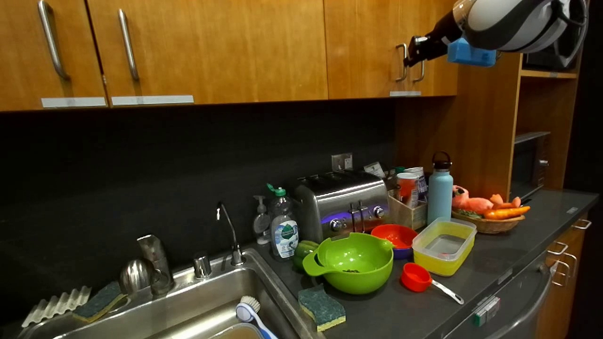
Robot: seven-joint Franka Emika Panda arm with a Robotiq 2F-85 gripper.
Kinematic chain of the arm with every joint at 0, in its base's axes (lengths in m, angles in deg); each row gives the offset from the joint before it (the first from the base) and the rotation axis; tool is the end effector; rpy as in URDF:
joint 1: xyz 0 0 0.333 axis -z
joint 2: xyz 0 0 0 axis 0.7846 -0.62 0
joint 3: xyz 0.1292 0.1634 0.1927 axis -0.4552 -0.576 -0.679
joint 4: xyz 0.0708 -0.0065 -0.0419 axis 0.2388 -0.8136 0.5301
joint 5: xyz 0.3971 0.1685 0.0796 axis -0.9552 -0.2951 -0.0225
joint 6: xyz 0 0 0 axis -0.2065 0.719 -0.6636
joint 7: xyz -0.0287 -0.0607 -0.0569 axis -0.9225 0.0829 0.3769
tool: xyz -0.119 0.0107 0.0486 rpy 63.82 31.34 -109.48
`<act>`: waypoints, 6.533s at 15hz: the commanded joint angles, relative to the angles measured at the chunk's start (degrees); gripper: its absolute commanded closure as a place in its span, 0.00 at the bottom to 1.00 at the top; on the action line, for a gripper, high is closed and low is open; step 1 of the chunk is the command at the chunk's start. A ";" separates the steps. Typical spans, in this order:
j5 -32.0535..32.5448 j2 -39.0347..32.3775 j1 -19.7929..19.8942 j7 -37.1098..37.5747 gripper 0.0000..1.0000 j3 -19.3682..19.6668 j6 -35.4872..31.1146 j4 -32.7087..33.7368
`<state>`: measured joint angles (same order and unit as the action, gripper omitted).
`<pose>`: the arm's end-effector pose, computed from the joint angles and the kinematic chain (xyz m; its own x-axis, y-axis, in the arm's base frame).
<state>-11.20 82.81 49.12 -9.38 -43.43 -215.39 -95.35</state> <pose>0.4832 -0.0070 0.5743 0.3103 -0.0660 0.9484 -0.0090 -0.9977 -0.0665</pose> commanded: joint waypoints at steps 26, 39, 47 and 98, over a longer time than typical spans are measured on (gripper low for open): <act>0.76 -9.91 -5.70 -2.05 0.90 7.53 5.08 10.92; -7.52 -2.93 -17.71 -6.32 0.58 16.50 14.46 11.57; -18.42 2.54 -25.35 -10.63 0.06 22.63 17.62 15.98; -23.68 29.99 -55.36 -9.50 0.00 44.51 14.12 3.77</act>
<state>-34.67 105.68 0.27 -15.05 -2.93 -202.63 -92.21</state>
